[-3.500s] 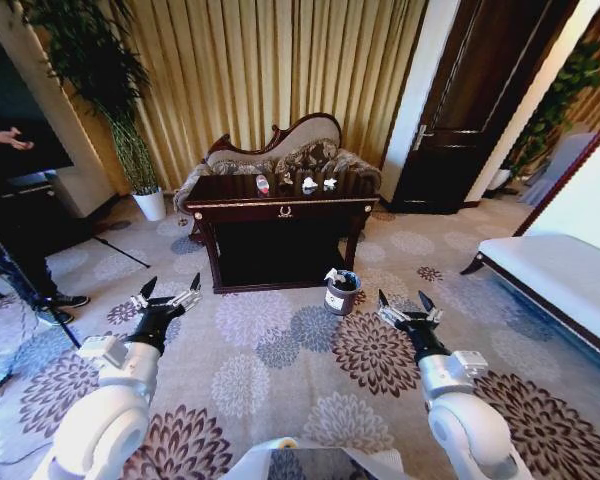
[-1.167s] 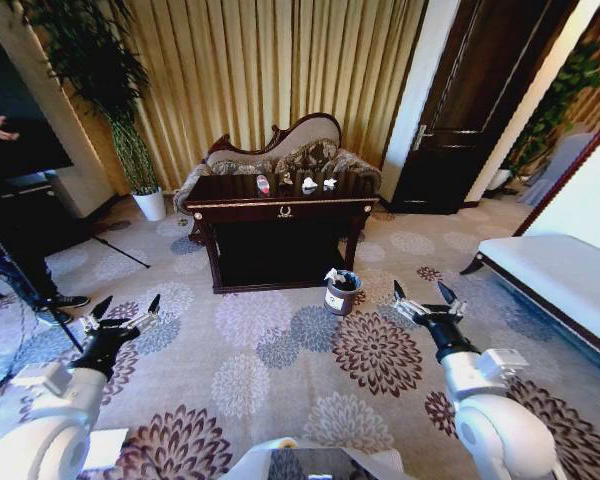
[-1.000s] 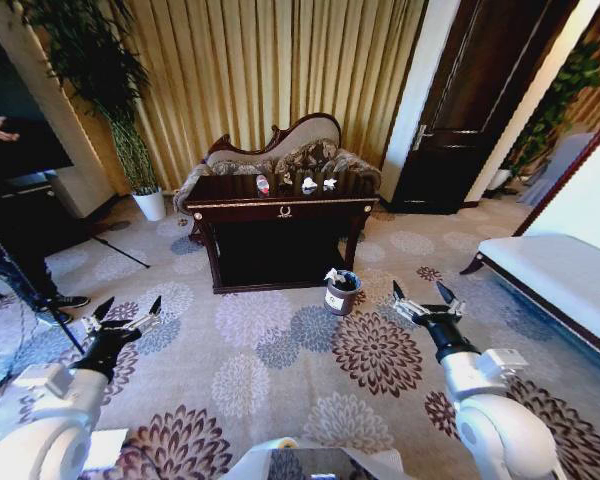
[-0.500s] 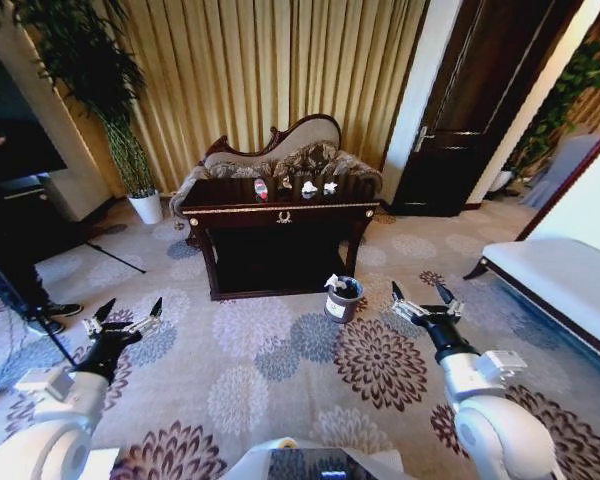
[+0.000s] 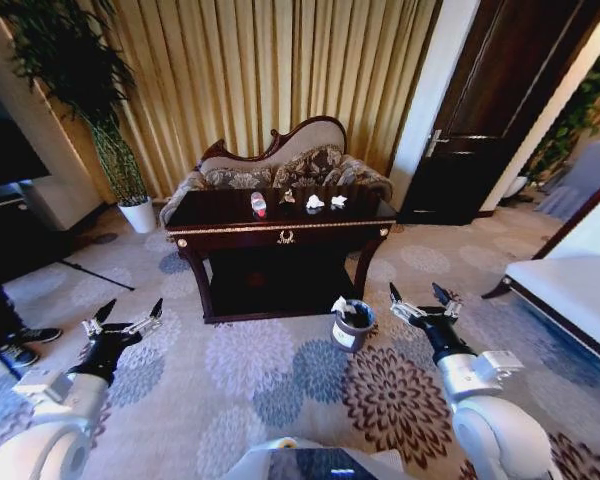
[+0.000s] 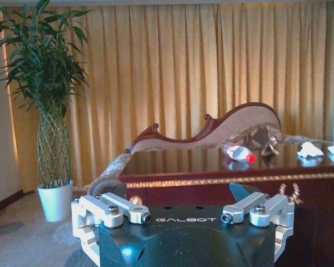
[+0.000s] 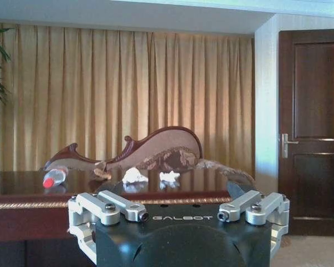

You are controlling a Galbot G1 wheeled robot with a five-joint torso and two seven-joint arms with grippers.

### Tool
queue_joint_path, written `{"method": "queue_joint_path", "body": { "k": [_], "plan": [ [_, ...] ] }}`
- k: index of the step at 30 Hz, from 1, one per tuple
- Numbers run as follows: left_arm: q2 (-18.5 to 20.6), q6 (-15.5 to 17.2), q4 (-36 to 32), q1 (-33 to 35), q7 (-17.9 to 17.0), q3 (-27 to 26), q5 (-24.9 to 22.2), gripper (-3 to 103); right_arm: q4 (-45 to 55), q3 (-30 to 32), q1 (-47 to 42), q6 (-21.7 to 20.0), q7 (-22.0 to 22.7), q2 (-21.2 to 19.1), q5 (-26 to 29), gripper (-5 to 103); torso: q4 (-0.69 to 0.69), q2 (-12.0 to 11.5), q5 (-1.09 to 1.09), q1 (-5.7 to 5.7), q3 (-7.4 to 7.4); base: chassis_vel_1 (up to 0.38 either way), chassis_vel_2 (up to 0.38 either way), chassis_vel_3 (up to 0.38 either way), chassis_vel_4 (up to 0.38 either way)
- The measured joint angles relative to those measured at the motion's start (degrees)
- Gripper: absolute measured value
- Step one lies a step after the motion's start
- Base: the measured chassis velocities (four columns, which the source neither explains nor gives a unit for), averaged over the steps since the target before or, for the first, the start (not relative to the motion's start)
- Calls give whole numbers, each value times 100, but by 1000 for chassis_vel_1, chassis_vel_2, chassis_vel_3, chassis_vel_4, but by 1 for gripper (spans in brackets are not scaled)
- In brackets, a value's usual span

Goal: Move to the front of the table and place the trash on the table into the trash bin.

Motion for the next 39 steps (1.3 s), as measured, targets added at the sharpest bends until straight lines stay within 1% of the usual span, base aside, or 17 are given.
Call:
{"method": "queue_joint_path", "body": {
  "k": [2, 7, 8, 9, 13, 17, 20, 22, 23, 30, 32, 35, 36, 37, 38, 39],
  "plan": [
    [-4, -17, -1, 13, 6, 0, -1, 100, -5, -1, -2, 0, -1, 2, -6, 100, 3, -1, 8, 0, 2, -292, 346, 342, -326],
    [-14, -75, 12, 43, 16, -7, -3, 100, -6, -8, -8, 1, -4, 10, -29, 100, 2, -1, 3, 0, 2, -344, 325, 361, -325],
    [-17, -87, 13, 50, 22, -10, -3, 100, -6, -10, -10, 1, -5, 12, -37, 100, 3, -1, 7, -1, 1, -360, 328, 338, -359],
    [-19, -97, 15, 54, 29, -10, -3, 100, -6, -12, -13, 1, -5, 13, -43, 100, 0, -1, 9, -1, 2, -354, 332, 338, -359],
    [-32, -113, 30, 55, 32, -10, -5, 100, -6, -25, -25, 2, -10, 19, -86, 100, 1, -2, 2, 0, 2, -354, 330, 337, -364],
    [-37, -122, 34, 56, 34, -6, -13, 100, -10, -41, -40, 2, -20, 35, -137, 100, 1, -1, 6, -1, 2, -334, 376, 352, -394],
    [-37, -122, 37, 65, 46, -5, -15, 100, -5, -65, -52, 2, -23, 43, -172, 100, 1, -2, 1, 2, 3, -323, 342, 363, -355],
    [-37, -121, 34, 72, 52, -5, -16, 100, -2, -79, -53, 2, -23, 46, -181, 100, 1, -2, 2, 1, 2, -353, 391, 377, -373],
    [-38, -118, 20, 75, 54, -7, -17, 100, -1, -99, -51, 1, -23, 49, -174, 100, 1, -1, 6, 0, 2, -353, 350, 372, -373],
    [-40, -98, -39, 78, 56, -10, -21, 100, -54, -102, 4, -30, -4, -12, -61, 100, 1, -5, 5, 9, 5, -255, 256, 277, -265],
    [-36, -91, -48, 84, 56, -28, -25, 100, -69, -102, 35, -96, 10, -75, 40, 100, 1, -5, 5, 9, 5, -117, 120, 44, -84],
    [-20, -86, -57, 119, 31, -121, -100, 100, -125, -176, 238, -379, 191, -327, 449, 100, 1, -1, 4, -4, 0, 17, -11, -14, 9],
    [-20, -86, -57, 119, 31, -121, -100, 100, -125, -176, 238, -379, 191, -327, 449, 100, 1, -1, 4, -4, 0, 50, -32, -43, 28],
    [-17, -84, -64, 127, 24, -133, -122, 100, -143, -191, 299, -459, 253, -400, 580, 100, 1, 1, 5, -7, -1, 50, -32, -43, 29],
    [-6, -76, -101, 156, 6, -166, -183, 100, -190, -220, 468, -639, 403, -581, 874, 100, -2, 4, 5, -9, -2, 71, -80, -77, 29],
    [4, -69, -130, 176, -10, -191, -209, 100, -244, -240, 659, -818, 571, -776, 1160, 100, 1, 4, 6, -9, -2, 71, -81, -84, 48]
  ]
}}
